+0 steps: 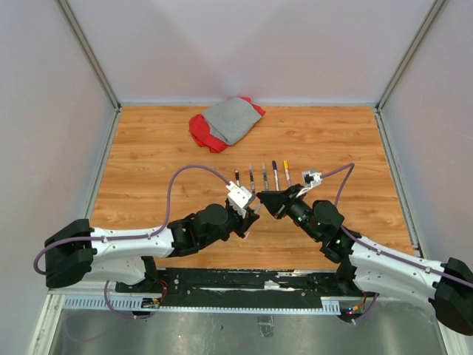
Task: Insert the pens into the pen caps
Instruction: Press the pen cap onto the pen.
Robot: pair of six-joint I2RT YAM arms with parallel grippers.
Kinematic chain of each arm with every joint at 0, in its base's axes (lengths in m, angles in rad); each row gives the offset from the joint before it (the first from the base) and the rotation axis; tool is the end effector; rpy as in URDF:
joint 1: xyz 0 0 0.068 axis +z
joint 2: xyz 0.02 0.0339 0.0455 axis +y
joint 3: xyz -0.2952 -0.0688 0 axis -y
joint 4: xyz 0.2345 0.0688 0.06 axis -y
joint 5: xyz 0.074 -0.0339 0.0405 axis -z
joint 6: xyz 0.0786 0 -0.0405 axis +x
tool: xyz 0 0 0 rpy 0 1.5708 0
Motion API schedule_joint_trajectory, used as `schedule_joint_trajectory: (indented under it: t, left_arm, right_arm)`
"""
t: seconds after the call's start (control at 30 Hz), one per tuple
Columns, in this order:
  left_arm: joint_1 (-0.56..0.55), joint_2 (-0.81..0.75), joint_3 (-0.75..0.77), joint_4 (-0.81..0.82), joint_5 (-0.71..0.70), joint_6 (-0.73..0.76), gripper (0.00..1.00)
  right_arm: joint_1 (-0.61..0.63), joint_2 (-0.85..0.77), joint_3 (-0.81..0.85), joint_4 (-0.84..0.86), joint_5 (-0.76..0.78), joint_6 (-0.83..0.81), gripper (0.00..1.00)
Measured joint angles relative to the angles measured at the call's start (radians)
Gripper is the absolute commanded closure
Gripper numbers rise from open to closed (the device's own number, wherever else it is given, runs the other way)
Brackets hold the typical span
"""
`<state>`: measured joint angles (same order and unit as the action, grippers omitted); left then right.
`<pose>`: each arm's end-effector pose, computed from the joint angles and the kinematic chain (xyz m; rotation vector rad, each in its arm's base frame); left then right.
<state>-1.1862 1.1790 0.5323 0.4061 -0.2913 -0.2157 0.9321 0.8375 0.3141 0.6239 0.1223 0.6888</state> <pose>0.1243 -0.2470 0.2573 0.6748 1.7361 -0.7286 0.1310 0.1603 0.2828 -0.0862 1.5927 1.2081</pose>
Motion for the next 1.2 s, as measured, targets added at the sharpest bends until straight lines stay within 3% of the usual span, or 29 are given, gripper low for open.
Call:
schedule_joint_trajectory:
  t: [0.3,0.57,0.7,0.93,1.03,1.2]
  left_arm:
    - [-0.023,0.000,0.031,-0.092,-0.025,0.006,1.00]
    - [-0.040,-0.039,0.045,-0.089,0.003,-0.002,1.00]
    - [-0.042,-0.093,0.045,-0.077,0.035,-0.017,0.99]
    - [-0.043,-0.143,0.040,-0.063,0.059,-0.055,0.99]
    - [-0.026,-0.182,0.013,-0.064,-0.005,-0.090,0.99]
    - [-0.020,-0.228,-0.030,-0.103,-0.077,-0.158,1.00]
  right_arm:
    - [0.067,0.003,-0.042,0.053,0.093,0.045,0.99]
    - [0.097,-0.131,0.019,-0.139,0.128,0.014,0.98]
    - [0.115,-0.174,0.096,-0.243,0.127,-0.031,0.91]
    - [0.141,-0.185,0.236,-0.418,0.121,-0.145,0.69]
    - [0.148,-0.191,0.291,-0.504,0.114,-0.204,0.57]
    - [0.149,-0.227,0.338,-0.625,0.100,-0.276,0.51]
